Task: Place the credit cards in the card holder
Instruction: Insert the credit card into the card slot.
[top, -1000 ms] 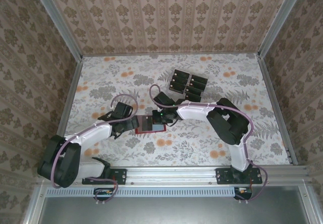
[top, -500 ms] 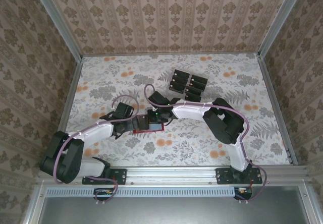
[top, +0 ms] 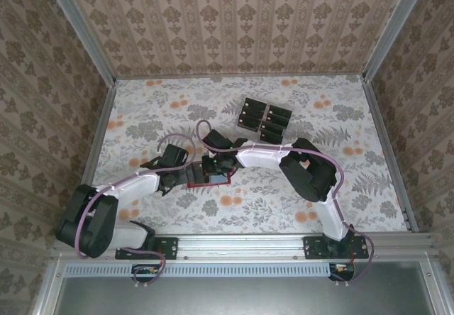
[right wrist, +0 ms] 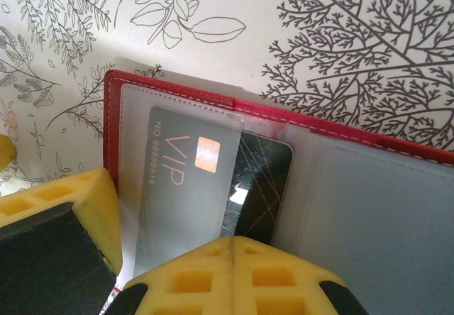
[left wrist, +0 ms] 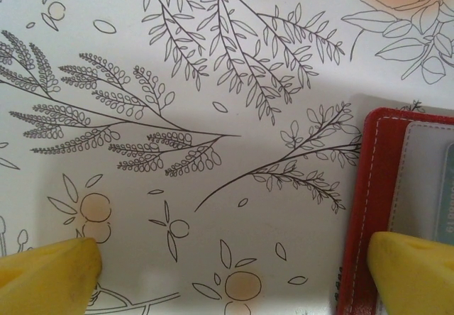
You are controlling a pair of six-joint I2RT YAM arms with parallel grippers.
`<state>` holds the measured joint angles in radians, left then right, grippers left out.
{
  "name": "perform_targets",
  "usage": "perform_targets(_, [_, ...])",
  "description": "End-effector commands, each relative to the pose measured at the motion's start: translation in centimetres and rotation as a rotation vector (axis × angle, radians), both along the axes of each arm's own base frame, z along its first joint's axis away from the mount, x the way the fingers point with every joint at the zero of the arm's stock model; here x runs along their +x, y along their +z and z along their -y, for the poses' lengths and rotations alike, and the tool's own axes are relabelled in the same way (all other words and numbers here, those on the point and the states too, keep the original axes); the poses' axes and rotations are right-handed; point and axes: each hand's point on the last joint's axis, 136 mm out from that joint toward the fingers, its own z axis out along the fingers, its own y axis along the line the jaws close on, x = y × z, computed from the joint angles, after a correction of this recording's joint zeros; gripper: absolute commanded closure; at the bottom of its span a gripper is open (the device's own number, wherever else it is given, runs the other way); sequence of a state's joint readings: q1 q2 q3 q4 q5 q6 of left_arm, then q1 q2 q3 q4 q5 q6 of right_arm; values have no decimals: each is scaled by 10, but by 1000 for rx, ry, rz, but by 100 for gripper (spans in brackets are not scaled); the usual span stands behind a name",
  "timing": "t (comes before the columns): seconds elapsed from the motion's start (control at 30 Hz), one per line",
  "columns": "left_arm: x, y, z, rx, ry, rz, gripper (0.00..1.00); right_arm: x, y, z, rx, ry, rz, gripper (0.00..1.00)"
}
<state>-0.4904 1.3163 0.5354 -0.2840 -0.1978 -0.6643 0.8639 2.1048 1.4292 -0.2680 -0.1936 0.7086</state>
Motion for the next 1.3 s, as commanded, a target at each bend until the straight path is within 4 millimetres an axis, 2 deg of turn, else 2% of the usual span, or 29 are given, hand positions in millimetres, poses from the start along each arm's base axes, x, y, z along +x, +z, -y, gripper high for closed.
perform_targets(0.0, [2,2,14,-46,-46,-3,0,-9,-13,19,-58,-1,-28,97])
perform_targets(0.27, [4,7,11,-34,-41,10,0,-16,-19,34,-67,-17,-37,97])
perform_targets(0.47, [1,-2,7,-11,-32,-14,0,-16,-20,35,-55,-23,-44,97])
perform_targets(0.9, [-4,-16,11,8,-51,-51,0,-17,-15,9,49,-13,-80,97])
perform_targets(1.27, [-6,-18,16,-1,-61,-51,0,-19,-13,-16,97,9,-108,97])
